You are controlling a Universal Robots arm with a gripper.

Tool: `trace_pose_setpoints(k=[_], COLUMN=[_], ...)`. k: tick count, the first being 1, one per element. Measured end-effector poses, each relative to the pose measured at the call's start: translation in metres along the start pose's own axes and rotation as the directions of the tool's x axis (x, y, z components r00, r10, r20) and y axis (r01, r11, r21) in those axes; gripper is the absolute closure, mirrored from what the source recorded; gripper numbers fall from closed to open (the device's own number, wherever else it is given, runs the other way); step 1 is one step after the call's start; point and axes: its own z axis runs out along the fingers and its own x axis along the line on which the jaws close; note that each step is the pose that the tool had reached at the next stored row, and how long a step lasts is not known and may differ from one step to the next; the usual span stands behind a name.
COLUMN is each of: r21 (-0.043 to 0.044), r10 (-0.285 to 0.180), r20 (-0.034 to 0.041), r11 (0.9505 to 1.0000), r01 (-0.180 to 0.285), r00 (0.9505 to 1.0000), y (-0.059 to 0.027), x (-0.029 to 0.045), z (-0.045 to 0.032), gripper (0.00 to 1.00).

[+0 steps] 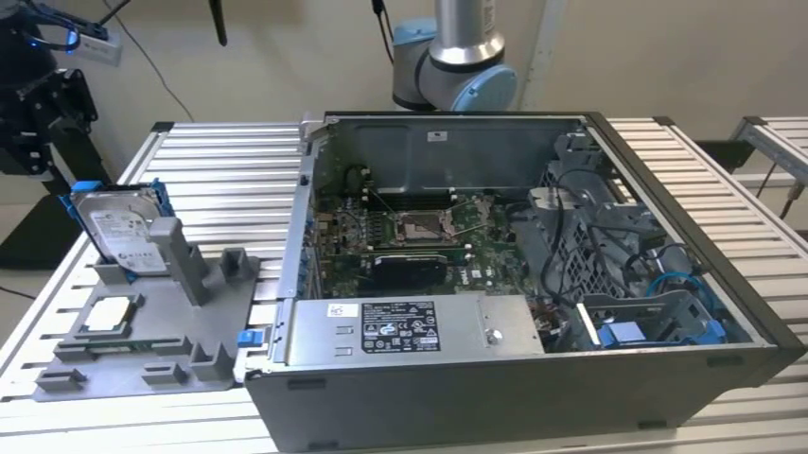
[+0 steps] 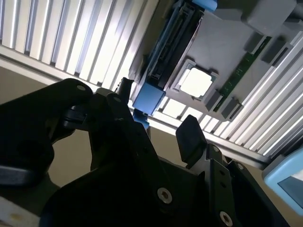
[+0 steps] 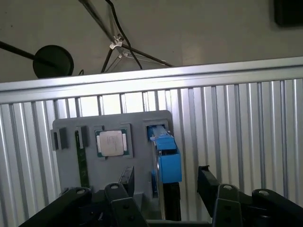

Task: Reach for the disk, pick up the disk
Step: 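Pick up the disk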

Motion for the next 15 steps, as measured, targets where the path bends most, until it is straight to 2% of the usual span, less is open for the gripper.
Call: trace_pose_setpoints(k=[15], r21=[-0.0041], r10=[-0.030], r20=[-0.0004], r11=[0.9995], r01=[0.030], r00=[0.9995], y=[-0.0023], x=[-0.0002], z=[0.0250], gripper=[0.00])
